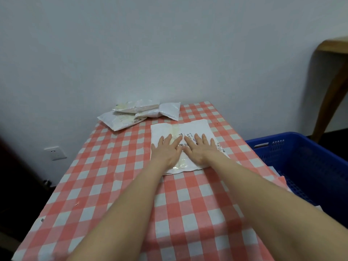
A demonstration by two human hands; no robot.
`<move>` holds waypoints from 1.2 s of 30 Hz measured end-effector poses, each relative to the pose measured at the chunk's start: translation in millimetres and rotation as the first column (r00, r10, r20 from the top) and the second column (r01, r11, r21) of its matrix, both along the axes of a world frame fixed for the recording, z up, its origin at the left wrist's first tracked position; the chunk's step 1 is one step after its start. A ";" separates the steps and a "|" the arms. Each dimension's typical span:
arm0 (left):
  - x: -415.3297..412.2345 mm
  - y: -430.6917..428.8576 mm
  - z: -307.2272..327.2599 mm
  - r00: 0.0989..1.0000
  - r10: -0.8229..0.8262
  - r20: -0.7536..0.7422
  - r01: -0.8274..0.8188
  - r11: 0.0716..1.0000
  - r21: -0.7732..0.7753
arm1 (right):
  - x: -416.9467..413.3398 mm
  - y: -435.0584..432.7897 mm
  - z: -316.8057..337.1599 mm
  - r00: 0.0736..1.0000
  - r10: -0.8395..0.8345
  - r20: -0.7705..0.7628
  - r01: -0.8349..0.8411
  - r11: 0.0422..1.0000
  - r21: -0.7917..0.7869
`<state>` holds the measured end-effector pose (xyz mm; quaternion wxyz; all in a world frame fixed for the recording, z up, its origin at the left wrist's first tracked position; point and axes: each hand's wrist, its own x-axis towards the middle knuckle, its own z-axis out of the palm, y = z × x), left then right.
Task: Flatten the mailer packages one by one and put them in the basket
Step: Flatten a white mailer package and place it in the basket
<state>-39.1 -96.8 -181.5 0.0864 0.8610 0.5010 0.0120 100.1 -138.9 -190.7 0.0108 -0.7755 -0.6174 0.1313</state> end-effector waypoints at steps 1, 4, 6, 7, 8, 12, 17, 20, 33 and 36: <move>0.0 -0.5 -0.6 1.000 0.000 -0.006 0.000 1.000 0.004 | -0.2 -0.1 -0.2 1.000 -0.002 0.001 0.002 1.000 -0.004; -0.2 -0.5 -3.3 1.000 0.002 0.005 -0.002 1.000 0.016 | -1.4 -0.8 -0.6 1.000 -0.007 -0.001 0.007 1.000 -0.012; -0.1 -1.2 -4.7 1.000 0.010 0.017 -0.011 1.000 0.025 | -1.4 -0.5 -1.4 1.000 -0.009 0.010 0.009 1.000 -0.005; 0.4 -0.8 -4.5 1.000 0.012 0.019 -0.013 0.999 0.030 | -1.1 -0.7 -1.4 1.000 -0.010 0.020 0.010 1.000 -0.002; -0.2 -1.1 -5.7 1.000 0.014 0.020 -0.015 0.999 0.032 | -1.8 -1.3 -2.9 1.000 -0.008 0.029 0.008 1.000 -0.002; -0.2 -2.5 -8.4 1.000 0.014 0.028 -0.016 0.999 0.049 | -2.6 -1.7 -5.3 0.999 0.000 0.054 0.000 1.000 0.005; 1.0 -1.4 -6.2 1.000 0.023 0.004 -0.023 0.999 0.040 | -1.0 0.9 -1.5 1.000 0.002 0.023 -0.002 1.000 -0.013; 0.7 -0.7 -5.0 1.000 0.028 0.015 -0.028 0.999 0.023 | 0.9 0.9 1.2 1.000 0.008 0.009 -0.007 0.999 -0.037; 11.7 63.3 16.2 0.999 0.050 0.014 -0.050 0.999 0.002 | 17.1 58.4 25.3 0.998 0.004 -0.064 -0.001 0.999 0.046; 18.7 75.2 17.4 0.998 0.039 -0.046 -0.040 0.998 -0.037 | 16.4 72.1 23.5 0.999 0.026 -0.037 -0.025 0.999 0.028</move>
